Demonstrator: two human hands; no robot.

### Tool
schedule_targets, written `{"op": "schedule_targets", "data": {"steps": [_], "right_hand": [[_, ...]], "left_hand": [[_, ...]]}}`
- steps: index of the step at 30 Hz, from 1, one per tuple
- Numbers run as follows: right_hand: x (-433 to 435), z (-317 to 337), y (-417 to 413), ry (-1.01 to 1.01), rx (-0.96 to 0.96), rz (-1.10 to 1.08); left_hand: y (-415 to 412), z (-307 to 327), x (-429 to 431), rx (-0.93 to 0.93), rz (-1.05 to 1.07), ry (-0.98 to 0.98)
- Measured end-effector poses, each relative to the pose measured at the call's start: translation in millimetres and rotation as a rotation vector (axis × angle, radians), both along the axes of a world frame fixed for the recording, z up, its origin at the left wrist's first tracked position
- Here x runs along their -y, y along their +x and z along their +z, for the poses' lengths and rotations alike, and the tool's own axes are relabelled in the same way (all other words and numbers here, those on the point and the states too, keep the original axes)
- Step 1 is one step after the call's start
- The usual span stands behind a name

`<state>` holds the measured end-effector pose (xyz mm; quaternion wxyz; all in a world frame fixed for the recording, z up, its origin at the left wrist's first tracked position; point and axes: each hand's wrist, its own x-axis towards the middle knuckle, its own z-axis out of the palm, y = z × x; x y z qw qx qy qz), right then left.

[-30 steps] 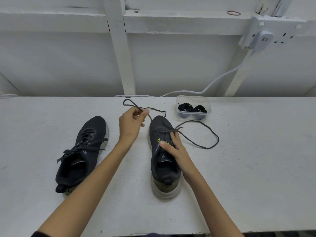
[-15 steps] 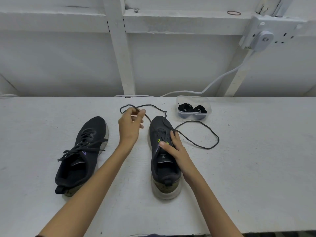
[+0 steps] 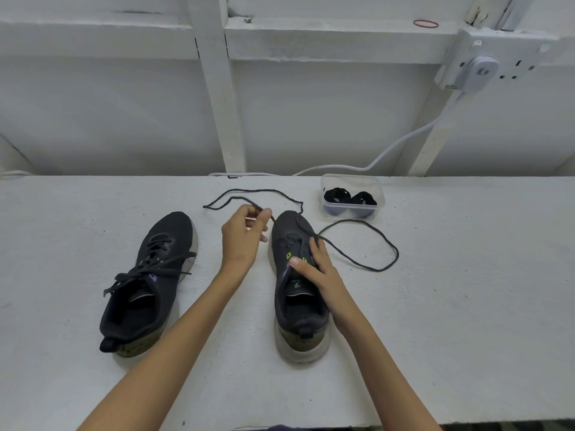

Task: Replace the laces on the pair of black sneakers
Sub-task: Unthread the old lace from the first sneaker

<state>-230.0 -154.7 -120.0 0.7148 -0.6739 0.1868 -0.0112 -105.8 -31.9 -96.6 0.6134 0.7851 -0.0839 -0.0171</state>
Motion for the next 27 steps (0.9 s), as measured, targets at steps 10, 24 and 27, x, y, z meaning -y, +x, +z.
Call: {"op": "schedule_targets", "data": {"steps": [10,24,27], "right_hand": [[-0.6,1.3,0.2,-0.008,0.012,0.005],[1.9,0.1,0.2,-0.007,-0.014,0.015],[1.0,4.3,2.1,-0.104,-0.014,-0.046]], "left_hand": [[-15.7,-17.4,3.5,0.035,-0.140,0.169],[-20.2,-13.0,2.3,-0.166,-0.015,-0.155],[-26.4,-1.3,0.0,-0.256,-0.011,-0.285]]}}
